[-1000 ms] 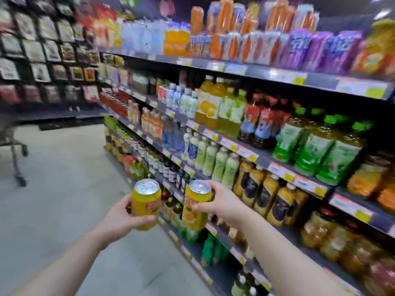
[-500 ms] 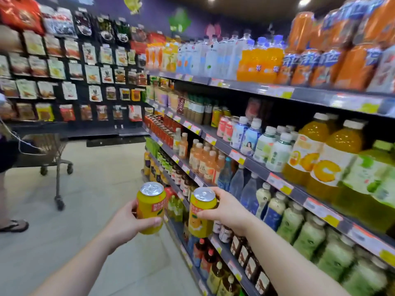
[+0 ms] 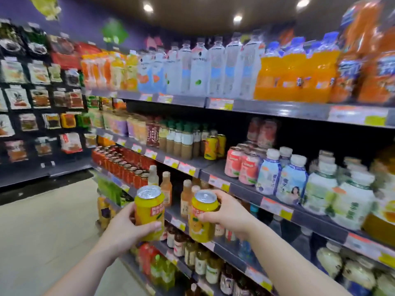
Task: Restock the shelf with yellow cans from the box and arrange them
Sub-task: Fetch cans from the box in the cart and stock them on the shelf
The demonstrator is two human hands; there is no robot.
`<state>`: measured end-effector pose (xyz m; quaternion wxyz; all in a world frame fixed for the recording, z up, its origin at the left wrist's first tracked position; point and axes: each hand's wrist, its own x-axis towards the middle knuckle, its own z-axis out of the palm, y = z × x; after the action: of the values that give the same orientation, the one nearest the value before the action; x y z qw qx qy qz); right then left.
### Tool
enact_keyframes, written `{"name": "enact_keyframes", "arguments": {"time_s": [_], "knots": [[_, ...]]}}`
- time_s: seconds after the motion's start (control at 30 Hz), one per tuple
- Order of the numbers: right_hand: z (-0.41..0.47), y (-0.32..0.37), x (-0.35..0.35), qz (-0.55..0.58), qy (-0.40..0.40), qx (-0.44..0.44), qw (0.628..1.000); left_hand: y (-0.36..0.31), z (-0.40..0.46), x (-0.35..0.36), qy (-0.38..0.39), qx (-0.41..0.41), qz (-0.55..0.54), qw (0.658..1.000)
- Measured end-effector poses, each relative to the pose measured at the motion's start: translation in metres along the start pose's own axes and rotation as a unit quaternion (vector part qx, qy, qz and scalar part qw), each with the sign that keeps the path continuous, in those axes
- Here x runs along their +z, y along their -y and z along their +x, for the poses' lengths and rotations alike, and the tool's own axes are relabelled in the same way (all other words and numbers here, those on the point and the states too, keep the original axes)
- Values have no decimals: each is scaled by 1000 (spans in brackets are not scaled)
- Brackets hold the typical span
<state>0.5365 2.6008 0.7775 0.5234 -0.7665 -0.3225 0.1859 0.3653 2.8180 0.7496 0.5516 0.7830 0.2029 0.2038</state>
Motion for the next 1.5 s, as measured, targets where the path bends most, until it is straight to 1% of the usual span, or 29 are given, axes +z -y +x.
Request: {"name": "enact_keyframes", "arguments": {"time_s": [0.13, 0.23, 0.33, 0.5, 0.67, 0.8, 1.0, 1.07, 1.13, 1.2, 1.23, 1.27, 1.3, 1.33, 1.37, 1.4, 1.43, 1.5], "knots": [[68, 8, -12, -9, -88, -8, 996, -7, 85, 4, 37, 33, 1, 999], [117, 17, -24, -19, -167, -31, 985, -5, 147, 10, 61, 58, 4, 996], [172, 17, -34, 1, -234, -41, 971, -1, 200, 15, 77, 66, -8, 995], [249, 18, -40, 11, -324, -22, 946, -1, 272, 11, 99, 82, -41, 991], [294, 5, -45, 2, -395, 7, 919, 5, 325, 10, 136, 84, -61, 985], [309, -18, -49, 13, -416, 28, 909, 13, 354, 17, 161, 86, -65, 981], [308, -24, -57, 75, -343, 42, 935, 17, 384, 21, 210, 120, -56, 969], [303, -25, -50, 63, -353, 51, 932, 19, 390, 21, 232, 129, -52, 963], [296, -25, -37, 36, -406, 69, 911, 20, 395, 21, 249, 136, -48, 958], [287, -18, -16, -2, -500, 92, 861, 23, 400, 20, 257, 140, -53, 955], [284, -16, -5, -52, -528, 91, 843, 26, 401, 20, 260, 142, -61, 953], [283, -15, 6, -131, -524, 79, 838, 26, 402, 19, 263, 144, -69, 951], [282, -14, 15, -227, -482, 78, 843, 26, 401, 19, 269, 146, -74, 949], [283, -15, 21, -316, -422, 79, 846, 27, 401, 18, 274, 146, -77, 947], [285, -15, 23, -388, -368, 95, 840, 27, 402, 17, 279, 146, -80, 946], [286, -16, 21, -431, -335, 122, 829, 28, 402, 17, 280, 145, -81, 946], [285, -14, 18, -454, -322, 152, 817, 30, 404, 16, 283, 146, -80, 945], [282, -15, 9, -468, -317, 179, 805, 30, 406, 15, 290, 146, -74, 943]]}}
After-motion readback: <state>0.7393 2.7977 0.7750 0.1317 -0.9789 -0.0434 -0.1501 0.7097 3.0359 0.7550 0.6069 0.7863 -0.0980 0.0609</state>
